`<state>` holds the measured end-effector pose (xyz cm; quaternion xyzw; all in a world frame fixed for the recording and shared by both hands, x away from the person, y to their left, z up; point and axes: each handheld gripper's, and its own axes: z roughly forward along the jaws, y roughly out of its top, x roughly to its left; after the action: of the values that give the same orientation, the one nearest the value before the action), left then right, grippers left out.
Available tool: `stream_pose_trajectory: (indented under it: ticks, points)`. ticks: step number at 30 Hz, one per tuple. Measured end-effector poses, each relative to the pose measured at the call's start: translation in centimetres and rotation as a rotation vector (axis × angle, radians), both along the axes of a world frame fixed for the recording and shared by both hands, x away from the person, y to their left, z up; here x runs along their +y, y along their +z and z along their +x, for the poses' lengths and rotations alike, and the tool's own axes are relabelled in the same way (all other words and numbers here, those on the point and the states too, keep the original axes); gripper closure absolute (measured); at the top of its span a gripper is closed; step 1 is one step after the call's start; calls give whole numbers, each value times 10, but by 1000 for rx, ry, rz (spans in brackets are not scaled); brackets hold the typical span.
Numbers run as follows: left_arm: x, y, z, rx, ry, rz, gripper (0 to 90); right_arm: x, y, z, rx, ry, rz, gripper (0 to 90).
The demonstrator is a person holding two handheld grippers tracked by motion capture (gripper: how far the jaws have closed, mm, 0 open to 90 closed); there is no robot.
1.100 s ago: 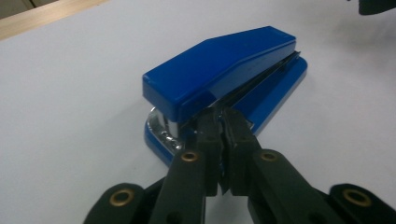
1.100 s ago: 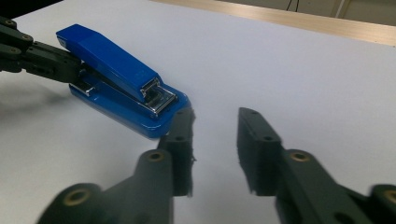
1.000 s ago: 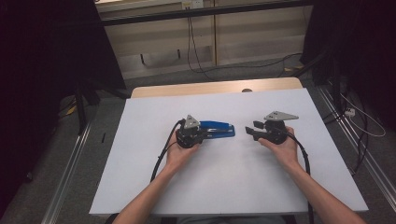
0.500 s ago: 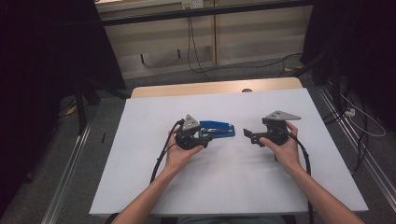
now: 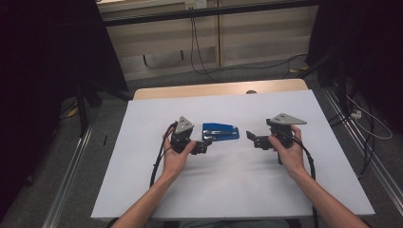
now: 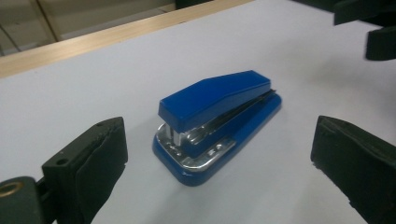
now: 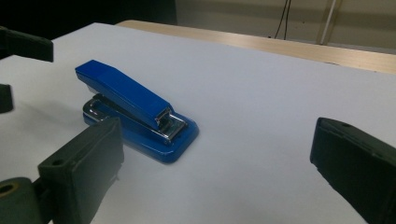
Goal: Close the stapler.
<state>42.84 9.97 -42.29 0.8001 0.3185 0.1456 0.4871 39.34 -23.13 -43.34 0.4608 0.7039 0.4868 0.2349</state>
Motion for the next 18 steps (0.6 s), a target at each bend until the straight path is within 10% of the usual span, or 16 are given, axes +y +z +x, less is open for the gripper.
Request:
stream_pose_trajectory:
  ticks: [18]
  points:
    - [24,5,-21,-63,46,65,49,-1,4,-23,-23,-45,-29,35]
